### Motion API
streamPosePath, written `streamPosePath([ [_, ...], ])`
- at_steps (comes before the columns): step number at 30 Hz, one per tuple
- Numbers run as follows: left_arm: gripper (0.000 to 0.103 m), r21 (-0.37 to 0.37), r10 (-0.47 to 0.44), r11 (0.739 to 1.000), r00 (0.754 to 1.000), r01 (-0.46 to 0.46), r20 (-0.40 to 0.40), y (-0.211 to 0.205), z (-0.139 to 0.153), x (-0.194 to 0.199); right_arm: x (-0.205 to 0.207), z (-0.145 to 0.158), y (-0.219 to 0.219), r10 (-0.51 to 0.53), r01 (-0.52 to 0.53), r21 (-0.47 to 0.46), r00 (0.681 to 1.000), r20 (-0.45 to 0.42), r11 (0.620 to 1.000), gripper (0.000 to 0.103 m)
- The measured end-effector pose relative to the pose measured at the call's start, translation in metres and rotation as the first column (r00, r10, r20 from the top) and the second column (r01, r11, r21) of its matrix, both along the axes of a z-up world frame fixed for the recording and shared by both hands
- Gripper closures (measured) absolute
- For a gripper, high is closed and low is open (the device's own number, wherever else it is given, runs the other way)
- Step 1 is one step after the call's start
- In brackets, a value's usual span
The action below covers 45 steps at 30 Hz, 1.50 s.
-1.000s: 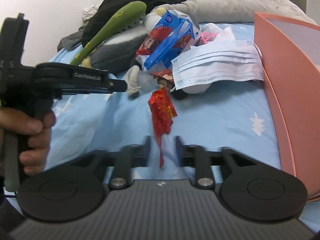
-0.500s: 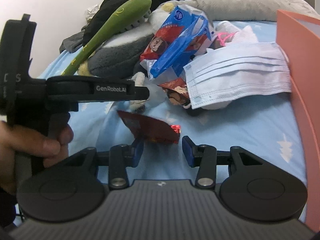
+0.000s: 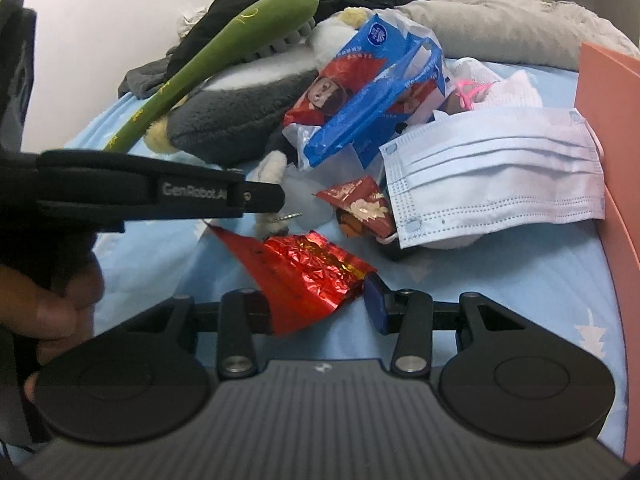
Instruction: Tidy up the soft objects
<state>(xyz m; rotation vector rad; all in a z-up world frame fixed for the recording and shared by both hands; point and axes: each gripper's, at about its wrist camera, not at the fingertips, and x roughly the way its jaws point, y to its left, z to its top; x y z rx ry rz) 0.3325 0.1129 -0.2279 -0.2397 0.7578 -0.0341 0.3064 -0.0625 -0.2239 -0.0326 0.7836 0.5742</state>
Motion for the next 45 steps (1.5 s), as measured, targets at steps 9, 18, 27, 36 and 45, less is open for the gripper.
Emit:
streamPosePath([
  [9,0.094,-0.009,0.007,1.0,1.0,-0.007,0.013,-0.005,0.02,-0.031,-0.018,0.009,-0.012,0.003,-0.003,-0.014,1.0,0.012,1.0,0.065],
  [18,0.094,-0.031,0.004,1.0,1.0,-0.004,0.003,-0.022,0.034,-0.075,-0.05,0.022,-0.036,-0.018,0.018,-0.03,1.0,0.011,0.999,0.075],
  [27,0.094,-0.047,0.001,0.999,1.0,0.0,0.002,-0.037,0.054,-0.116,-0.084,0.039,-0.06,-0.046,0.046,-0.041,0.999,0.023,0.998,0.075],
  [36,0.094,-0.066,-0.025,0.997,1.0,0.027,0.018,-0.062,0.083,-0.136,-0.111,0.07,-0.086,-0.096,0.097,-0.018,0.995,0.042,0.995,0.075],
  [45,0.094,-0.06,-0.065,0.996,0.996,0.069,0.066,-0.085,0.133,-0.132,-0.118,0.115,-0.111,-0.144,0.143,0.018,0.985,0.094,0.99,0.075],
])
